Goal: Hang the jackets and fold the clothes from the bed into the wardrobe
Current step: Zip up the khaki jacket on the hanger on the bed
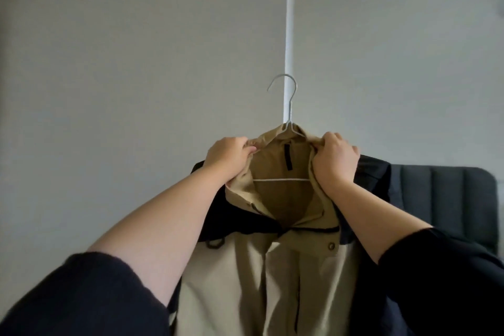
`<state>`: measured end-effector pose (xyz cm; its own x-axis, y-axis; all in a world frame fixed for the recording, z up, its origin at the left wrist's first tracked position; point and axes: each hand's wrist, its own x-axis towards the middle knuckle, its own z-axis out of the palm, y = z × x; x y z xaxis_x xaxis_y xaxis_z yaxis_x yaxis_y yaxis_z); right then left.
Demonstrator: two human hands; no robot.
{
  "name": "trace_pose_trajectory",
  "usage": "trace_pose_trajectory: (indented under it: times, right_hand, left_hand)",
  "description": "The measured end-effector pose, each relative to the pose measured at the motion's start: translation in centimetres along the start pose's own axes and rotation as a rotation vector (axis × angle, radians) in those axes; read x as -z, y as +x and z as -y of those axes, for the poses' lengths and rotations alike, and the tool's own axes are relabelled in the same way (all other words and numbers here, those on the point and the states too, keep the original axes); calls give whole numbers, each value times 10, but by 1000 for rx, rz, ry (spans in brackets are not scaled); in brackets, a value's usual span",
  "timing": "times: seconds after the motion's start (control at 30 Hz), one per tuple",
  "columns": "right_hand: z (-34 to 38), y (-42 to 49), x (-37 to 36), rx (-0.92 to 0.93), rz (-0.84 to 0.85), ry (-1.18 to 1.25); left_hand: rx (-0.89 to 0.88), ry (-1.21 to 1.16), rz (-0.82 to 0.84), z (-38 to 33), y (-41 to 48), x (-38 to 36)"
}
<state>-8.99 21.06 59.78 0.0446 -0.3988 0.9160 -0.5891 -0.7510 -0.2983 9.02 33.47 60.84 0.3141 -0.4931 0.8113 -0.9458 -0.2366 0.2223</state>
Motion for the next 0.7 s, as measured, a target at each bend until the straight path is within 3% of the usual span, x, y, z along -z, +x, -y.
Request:
trace_pose_trajectory:
  times: [0.13,0.27,0.5,0.7]
  right_hand:
    - [-34,19,51,57,-140,-84]
    - [-66,31,87,42,-212,-154]
    - [-143,1,81,-7,-77,-307]
    - [-224,-91,33,-10,201,-414]
  left_hand:
    - [-335,61,-305,-53,6,0]
    - [-414,74,-399,-104,12,-7]
    - [-200,20,-206,-146,-12,-100]
    - [-25,-94,67,-143,-96,-215]
